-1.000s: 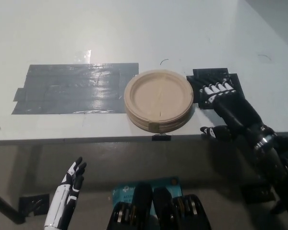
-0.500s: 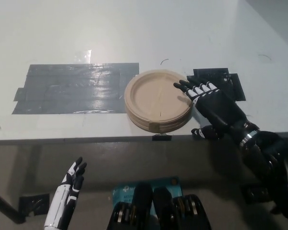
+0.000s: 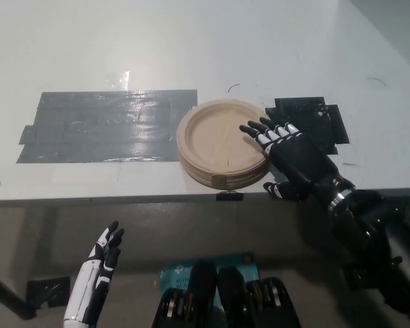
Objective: A stack of plates is kept in the middle of the desk close to the robot and the robot grabs the stack with its right hand, picks it up and hands it to a person.
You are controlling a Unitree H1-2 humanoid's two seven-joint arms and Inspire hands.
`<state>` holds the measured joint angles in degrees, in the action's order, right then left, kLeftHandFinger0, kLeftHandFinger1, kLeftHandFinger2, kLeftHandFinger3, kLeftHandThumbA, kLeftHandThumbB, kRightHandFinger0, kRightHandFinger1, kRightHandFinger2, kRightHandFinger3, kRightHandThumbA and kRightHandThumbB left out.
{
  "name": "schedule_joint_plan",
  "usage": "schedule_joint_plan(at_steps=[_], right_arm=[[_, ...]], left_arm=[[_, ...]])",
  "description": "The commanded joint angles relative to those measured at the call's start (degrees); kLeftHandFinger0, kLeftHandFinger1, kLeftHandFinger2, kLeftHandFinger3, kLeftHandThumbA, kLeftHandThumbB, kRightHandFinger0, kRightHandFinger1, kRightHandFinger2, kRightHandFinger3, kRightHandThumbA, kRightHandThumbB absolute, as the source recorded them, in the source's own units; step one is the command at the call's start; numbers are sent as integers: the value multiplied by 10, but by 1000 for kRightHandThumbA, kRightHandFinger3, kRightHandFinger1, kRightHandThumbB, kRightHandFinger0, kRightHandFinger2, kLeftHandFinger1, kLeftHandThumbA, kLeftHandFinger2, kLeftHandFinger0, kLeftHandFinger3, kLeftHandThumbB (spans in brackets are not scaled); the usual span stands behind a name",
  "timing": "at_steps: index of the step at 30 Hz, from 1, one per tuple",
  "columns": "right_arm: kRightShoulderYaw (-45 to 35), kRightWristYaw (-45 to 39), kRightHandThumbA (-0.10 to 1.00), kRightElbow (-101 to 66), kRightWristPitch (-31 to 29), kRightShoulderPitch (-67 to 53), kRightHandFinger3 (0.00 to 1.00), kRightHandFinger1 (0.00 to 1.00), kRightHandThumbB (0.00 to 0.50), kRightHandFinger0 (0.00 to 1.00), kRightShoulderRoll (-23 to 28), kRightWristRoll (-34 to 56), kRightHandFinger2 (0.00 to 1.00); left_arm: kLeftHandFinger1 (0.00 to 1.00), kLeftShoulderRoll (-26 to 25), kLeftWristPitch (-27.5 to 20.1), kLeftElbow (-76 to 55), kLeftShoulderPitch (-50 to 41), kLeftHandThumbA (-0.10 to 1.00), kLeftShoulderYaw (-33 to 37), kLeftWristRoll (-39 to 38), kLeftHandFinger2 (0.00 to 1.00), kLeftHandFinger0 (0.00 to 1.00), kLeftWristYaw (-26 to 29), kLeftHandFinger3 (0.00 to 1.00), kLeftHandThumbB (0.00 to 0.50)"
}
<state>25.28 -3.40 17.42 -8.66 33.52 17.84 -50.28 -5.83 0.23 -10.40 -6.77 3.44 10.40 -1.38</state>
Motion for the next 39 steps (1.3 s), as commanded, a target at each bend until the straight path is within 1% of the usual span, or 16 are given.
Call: schedule_joint_plan(at_steps=[1, 16, 22, 25, 26, 29, 30, 31, 32, 33, 34, 35, 36, 37, 38, 39], right_arm=[[3, 41, 958, 10, -13, 42, 1000, 1000, 491, 1000, -6, -20, 1000], [18, 68, 965, 31, -11, 48, 1000, 1000, 485, 1000, -14, -32, 1000], [23, 72, 940, 51, -21, 55, 1000, 1000, 489, 1000, -18, -26, 1000], [31, 74, 976, 68, -22, 56, 1000, 1000, 499, 1000, -23, -29, 1000], [34, 77, 962, 81, -22, 57, 1000, 1000, 500, 1000, -27, -30, 1000], [43, 86, 898, 110, -25, 59, 1000, 1000, 500, 1000, -36, -31, 1000], [45, 91, 804, 126, -35, 60, 1000, 1000, 500, 1000, -39, -25, 1000], [47, 98, 677, 138, -39, 63, 1000, 1000, 487, 1000, -42, -24, 1000], [52, 117, 365, 165, -46, 70, 1000, 1000, 380, 1000, -47, -28, 1000], [61, 146, -12, 199, -49, 79, 977, 695, 342, 655, -54, -43, 804], [71, 191, -82, 232, -50, 85, 717, 361, 305, 267, -59, -60, 570], [75, 210, -96, 245, -51, 88, 599, 249, 286, 80, -60, -65, 475], [81, 237, -100, 272, -46, 93, 429, 130, 226, 3, -63, -72, 410], [84, 249, -100, 283, -46, 95, 410, 138, 208, 1, -64, -73, 458], [86, 276, -100, 313, -51, 99, 406, 177, 186, 0, -65, -71, 541], [86, 329, -100, 347, -64, 101, 421, 229, 202, 0, -66, -71, 702]], left_arm=[[1000, -3, -12, -17, 8, 1000, 3, -1, 1000, 1000, -4, 1000, 1], [1000, -2, -19, -12, 7, 1000, 4, 0, 1000, 1000, -6, 1000, 0], [1000, -4, -16, -13, 14, 1000, 4, -4, 1000, 1000, -10, 1000, 0], [1000, -4, -15, -12, 16, 1000, 3, -4, 1000, 1000, -10, 1000, 0], [1000, -4, -17, -11, 18, 1000, 3, -6, 1000, 1000, -10, 1000, 0], [1000, -5, -14, -13, 18, 1000, 3, -7, 1000, 1000, -12, 1000, 0], [1000, -4, -13, -14, 18, 1000, 4, -9, 1000, 1000, -13, 1000, 0], [1000, -4, -13, -13, 18, 1000, 4, -11, 1000, 1000, -14, 1000, 0], [1000, -3, -14, -12, 19, 1000, 4, -12, 1000, 1000, -13, 1000, 0], [1000, -2, -12, -12, 21, 1000, 5, -11, 1000, 1000, -13, 1000, 0], [1000, -1, -11, -12, 23, 1000, 5, -11, 1000, 1000, -13, 1000, 4], [1000, -1, -10, -12, 25, 1000, 6, -11, 1000, 1000, -13, 1000, 1], [1000, -2, -7, -13, 27, 1000, 6, -11, 1000, 1000, -14, 1000, 1], [1000, -2, -5, -14, 27, 1000, 7, -11, 1000, 1000, -15, 1000, 2], [1000, -2, -1, -16, 29, 1000, 7, -10, 1000, 1000, -15, 1000, 0], [1000, -3, 0, -17, 30, 1000, 7, -10, 1000, 1000, -15, 1000, 0]])
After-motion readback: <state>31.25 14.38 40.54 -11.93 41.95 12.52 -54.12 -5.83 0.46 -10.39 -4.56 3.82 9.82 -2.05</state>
